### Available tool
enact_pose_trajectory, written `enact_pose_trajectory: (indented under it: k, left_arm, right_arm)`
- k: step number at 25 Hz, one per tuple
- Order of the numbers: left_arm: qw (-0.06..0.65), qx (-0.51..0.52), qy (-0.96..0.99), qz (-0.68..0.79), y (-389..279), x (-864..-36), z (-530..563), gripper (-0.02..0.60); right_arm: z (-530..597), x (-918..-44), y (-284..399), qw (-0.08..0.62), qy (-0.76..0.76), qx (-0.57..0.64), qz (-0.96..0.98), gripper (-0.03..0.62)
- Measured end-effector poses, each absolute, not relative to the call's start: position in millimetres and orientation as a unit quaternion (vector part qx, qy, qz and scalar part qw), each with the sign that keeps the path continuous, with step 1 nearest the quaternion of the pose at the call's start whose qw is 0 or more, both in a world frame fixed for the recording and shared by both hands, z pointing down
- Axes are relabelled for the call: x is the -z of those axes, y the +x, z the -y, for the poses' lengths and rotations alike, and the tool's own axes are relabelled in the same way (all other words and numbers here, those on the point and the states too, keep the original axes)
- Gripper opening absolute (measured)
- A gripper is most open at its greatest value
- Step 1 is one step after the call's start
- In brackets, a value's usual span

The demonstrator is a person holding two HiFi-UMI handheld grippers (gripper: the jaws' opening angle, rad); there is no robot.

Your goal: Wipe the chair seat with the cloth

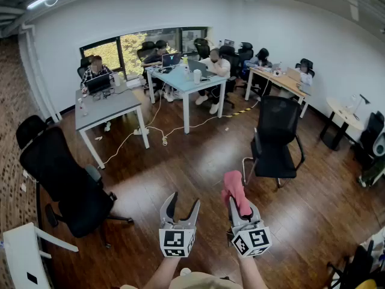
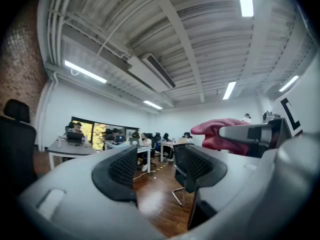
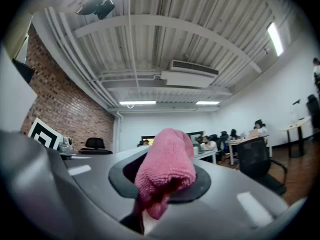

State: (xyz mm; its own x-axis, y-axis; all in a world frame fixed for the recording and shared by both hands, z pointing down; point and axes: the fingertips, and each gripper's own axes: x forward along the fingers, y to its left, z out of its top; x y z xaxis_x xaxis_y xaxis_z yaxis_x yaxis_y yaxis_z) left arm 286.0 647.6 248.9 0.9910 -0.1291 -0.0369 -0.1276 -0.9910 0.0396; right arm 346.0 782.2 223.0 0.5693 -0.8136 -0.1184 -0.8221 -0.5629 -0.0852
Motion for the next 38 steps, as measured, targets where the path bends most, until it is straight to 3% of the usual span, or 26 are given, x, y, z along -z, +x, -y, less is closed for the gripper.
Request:
enact_pose_trajectory:
  k: [5,11,20,29,33,38]
  left_arm:
    - [0.015,0.015,0.987,0.161,236.2,-260.7,-529.2,0.270]
    - [0.019,0.007,0.939,0.343,128.2,-274.0,-411.2,0.264]
    - [0.033,0.004,0.845,0.534,19.4,-284.7,-363.2,0.264]
    - [0.045,-0.020,0.816,0.576,-30.6,-312.2,-314.9,0.264]
    - [0.048,-0.023,0.838,0.543,-42.2,-324.5,-259.3,0.296]
    - [0.044,-0.024,0.860,0.508,-62.5,-330.1,-171.4,0.284]
  right_arm:
    - [-650.1,-241.6,320.5,0.068,-0.834,-0.017,-0.547,0.060]
    - [-498.2,-252.1,268.6,0.081,-0.723,0.003,-0.686,0.060]
    - [-381.3,-259.5,190.1,0.088,-0.550,0.034,-0.830,0.060]
    - [-320.0,-308.0,111.0,0.061,-0.457,0.096,-0.882,0.061]
    - [-264.8,-331.5,79.5,0.051,-0.443,0.123,-0.886,0.061]
    - [-175.8,-350.1,44.2,0.055,-0.443,0.162,-0.880,0.061]
